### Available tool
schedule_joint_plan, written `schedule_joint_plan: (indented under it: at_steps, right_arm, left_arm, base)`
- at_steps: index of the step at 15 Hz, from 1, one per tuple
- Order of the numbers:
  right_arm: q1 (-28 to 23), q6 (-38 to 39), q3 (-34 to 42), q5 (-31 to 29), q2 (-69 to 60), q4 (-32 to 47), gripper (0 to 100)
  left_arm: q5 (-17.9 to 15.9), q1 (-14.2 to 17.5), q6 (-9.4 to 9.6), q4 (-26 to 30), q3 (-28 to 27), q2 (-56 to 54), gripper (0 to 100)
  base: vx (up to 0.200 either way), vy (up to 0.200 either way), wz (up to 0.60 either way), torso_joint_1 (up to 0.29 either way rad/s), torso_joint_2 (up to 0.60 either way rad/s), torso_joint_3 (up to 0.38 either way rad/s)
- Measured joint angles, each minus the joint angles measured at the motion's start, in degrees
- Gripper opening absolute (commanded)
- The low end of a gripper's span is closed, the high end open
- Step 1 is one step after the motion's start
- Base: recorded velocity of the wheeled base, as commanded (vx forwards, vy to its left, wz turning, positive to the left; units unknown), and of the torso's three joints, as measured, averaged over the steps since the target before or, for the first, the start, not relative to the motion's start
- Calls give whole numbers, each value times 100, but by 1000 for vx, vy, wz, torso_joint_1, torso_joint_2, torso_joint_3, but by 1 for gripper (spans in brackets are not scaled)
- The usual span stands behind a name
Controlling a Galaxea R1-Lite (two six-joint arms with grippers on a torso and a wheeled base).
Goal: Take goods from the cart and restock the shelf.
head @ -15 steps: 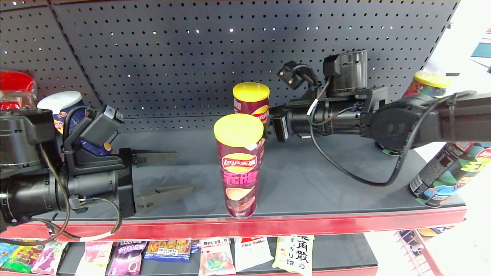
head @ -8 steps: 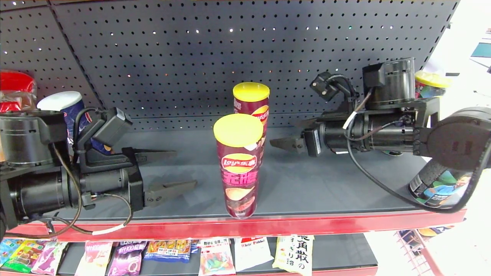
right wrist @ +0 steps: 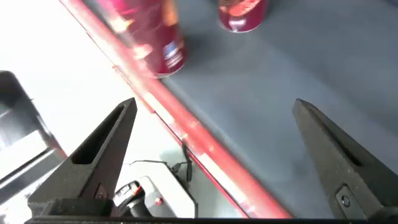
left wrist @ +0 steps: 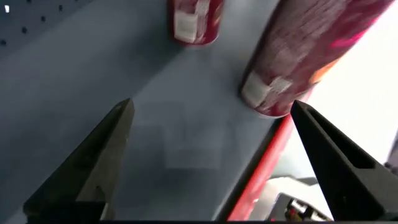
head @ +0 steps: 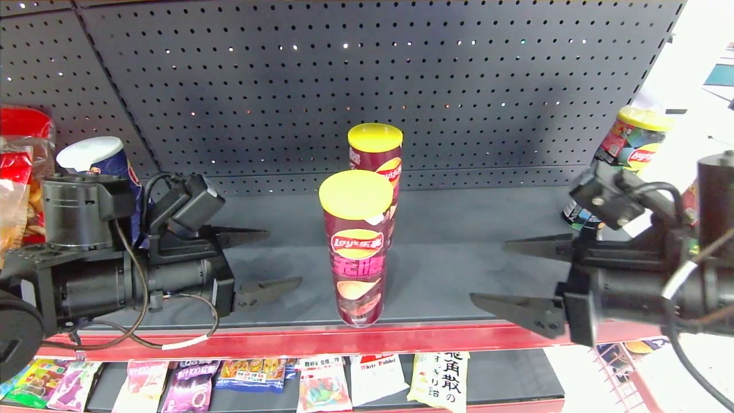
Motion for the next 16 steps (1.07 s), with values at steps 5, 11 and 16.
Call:
schedule_joint_plan:
  at_steps: [5, 11, 16]
  right_arm:
    - [35, 335, 496, -747, -1526, 35, 100]
    - [-273, 551, 488, -887, -2100, 44, 100]
    - [-406, 549, 488, -890, -2175, 41, 100]
  left_arm:
    - [255, -267, 41, 4, -90, 384, 100]
    - [321, -302, 60, 4, -361, 758, 100]
    - [325, -380, 57, 1, -538, 998, 100]
  base:
    - [0, 0, 0, 0, 0, 0]
    - [0, 0, 0, 0, 0, 0]
    - [0, 0, 0, 0, 0, 0]
